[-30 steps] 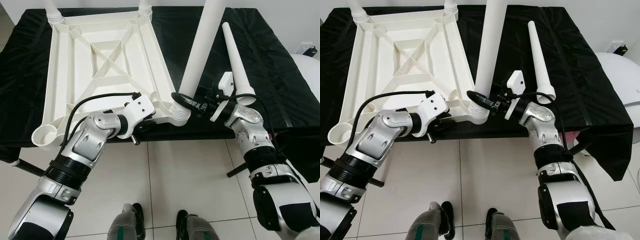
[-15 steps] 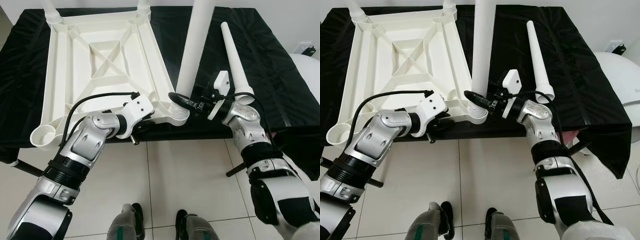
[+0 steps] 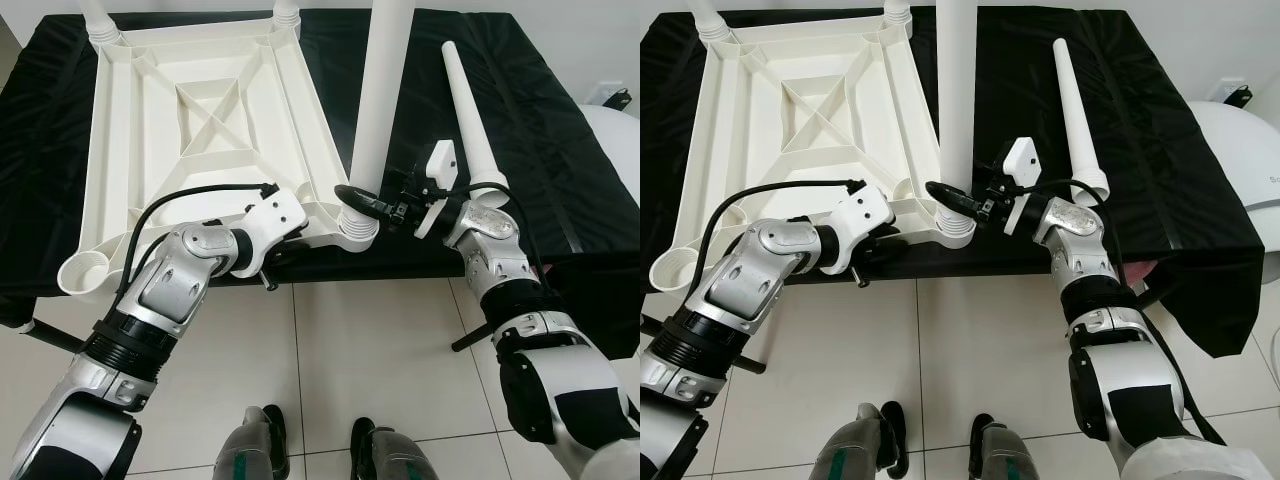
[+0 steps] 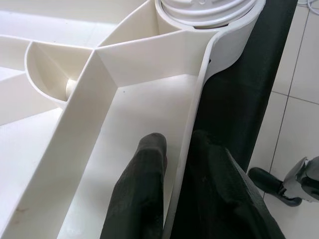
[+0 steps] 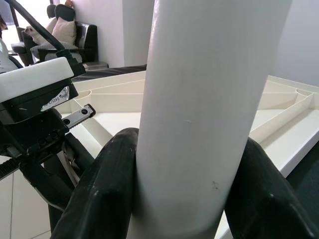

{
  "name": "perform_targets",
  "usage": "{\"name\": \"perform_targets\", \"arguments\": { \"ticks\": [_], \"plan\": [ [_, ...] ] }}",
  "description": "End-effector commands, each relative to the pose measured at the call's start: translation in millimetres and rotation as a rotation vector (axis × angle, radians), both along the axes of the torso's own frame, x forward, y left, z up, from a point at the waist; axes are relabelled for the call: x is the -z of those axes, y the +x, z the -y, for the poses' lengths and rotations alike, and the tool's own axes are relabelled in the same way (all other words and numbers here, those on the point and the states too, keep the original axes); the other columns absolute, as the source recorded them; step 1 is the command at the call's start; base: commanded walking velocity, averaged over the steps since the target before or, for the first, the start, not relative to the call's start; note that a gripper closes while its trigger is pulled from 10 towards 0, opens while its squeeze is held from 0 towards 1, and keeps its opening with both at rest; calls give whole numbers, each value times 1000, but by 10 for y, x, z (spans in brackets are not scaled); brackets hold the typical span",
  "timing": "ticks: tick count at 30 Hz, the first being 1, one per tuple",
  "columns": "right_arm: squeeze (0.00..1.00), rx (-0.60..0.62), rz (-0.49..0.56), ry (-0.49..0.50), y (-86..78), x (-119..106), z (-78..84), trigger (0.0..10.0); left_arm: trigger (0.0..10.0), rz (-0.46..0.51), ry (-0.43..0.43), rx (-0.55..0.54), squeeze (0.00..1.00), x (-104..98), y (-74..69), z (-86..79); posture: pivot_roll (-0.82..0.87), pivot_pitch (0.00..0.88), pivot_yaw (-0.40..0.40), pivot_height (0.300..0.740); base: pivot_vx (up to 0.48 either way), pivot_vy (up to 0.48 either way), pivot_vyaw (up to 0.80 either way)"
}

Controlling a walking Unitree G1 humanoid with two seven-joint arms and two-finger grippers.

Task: Building children table

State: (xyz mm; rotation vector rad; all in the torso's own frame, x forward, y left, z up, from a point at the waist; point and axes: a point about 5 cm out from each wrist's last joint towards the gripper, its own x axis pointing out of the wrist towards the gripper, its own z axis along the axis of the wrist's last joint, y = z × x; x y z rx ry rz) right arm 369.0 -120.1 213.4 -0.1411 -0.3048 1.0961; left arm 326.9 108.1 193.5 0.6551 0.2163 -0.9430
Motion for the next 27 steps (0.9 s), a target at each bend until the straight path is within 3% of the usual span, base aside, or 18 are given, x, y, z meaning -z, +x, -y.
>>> {"name": "perform_targets", "arguments": {
  "ticks": [1, 19, 23, 27],
  "plan": [
    [0, 5, -127, -75, -40, 332, 29, 10000, 10000, 29, -1, 75, 0, -80, -53, 96, -51, 249, -13, 740, 0, 0, 0],
    [0, 78, -118, -70, -48, 436, 62, 10000, 10000, 30, -1, 84, 0, -83, -89, 117, -47, 241, -11, 740, 0, 0, 0],
    [0, 198, -88, -4, -11, 418, 92, 10000, 10000, 30, -3, 87, 0, -89, -88, 133, -50, 242, -8, 740, 0, 0, 0],
    [0, 237, -80, 25, 5, 399, 109, 10000, 10000, 30, -4, 89, 0, -90, -89, 136, -51, 243, -5, 740, 0, 0, 0]
  ]
}}
